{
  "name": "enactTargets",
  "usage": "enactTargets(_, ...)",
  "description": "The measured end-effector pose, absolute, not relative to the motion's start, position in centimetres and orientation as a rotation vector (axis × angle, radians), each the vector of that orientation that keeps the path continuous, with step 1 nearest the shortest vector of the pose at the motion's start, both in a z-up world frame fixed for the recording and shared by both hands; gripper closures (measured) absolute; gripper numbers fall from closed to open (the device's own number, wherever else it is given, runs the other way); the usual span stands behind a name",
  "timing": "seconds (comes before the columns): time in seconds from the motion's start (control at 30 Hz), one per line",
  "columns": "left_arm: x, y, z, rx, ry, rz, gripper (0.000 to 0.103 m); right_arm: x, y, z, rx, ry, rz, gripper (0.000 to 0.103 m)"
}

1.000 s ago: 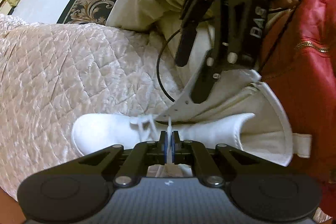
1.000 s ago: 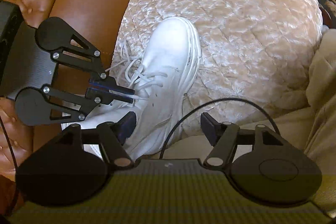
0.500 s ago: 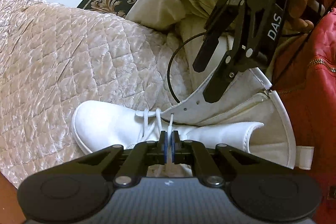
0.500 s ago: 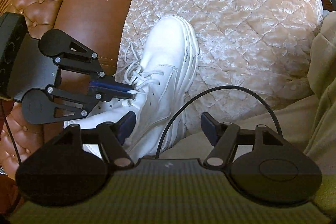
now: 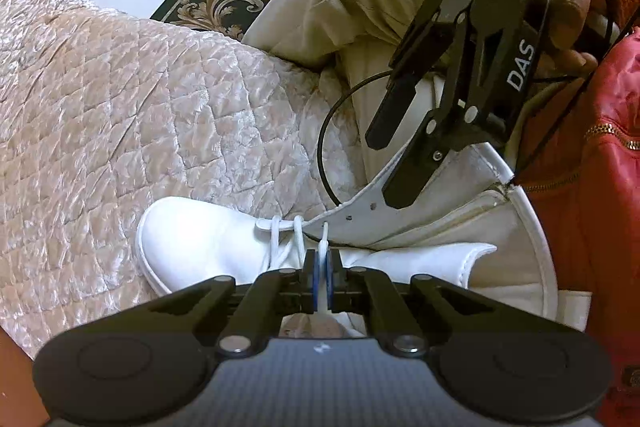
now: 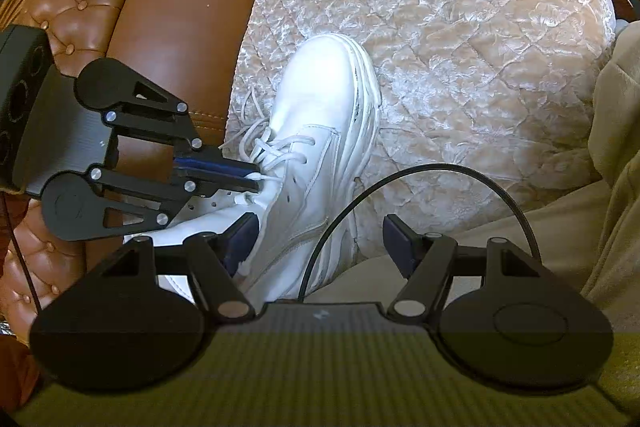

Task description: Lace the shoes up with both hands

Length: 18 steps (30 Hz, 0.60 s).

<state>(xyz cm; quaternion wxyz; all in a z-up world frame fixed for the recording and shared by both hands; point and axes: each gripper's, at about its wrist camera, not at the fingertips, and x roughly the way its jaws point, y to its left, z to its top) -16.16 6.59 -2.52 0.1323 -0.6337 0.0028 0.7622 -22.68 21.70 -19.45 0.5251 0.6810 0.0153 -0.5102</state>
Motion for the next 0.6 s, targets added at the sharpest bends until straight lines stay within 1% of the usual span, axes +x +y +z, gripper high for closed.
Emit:
enactTargets(0.1, -16.30, 6.58, -2.72, -1.856, 0.012, 2.206, 0.100, -22.61, 21.62, -19.40, 1.626, 0.036, -1.218, 0.026)
enactTargets(0.4, -16.83, 6.97, -3.43, -1.924, 0.082, 2.165, 0.100, -22.45, 21.61, -19.28, 1.620, 0.038, -1.226, 0.026)
enactTargets(0.6, -16.74, 6.95, -3.43, -1.921, 0.076, 2.173, 0.100, -22.40, 21.62, -19.37, 1.620, 0.032, -1.221, 0.026)
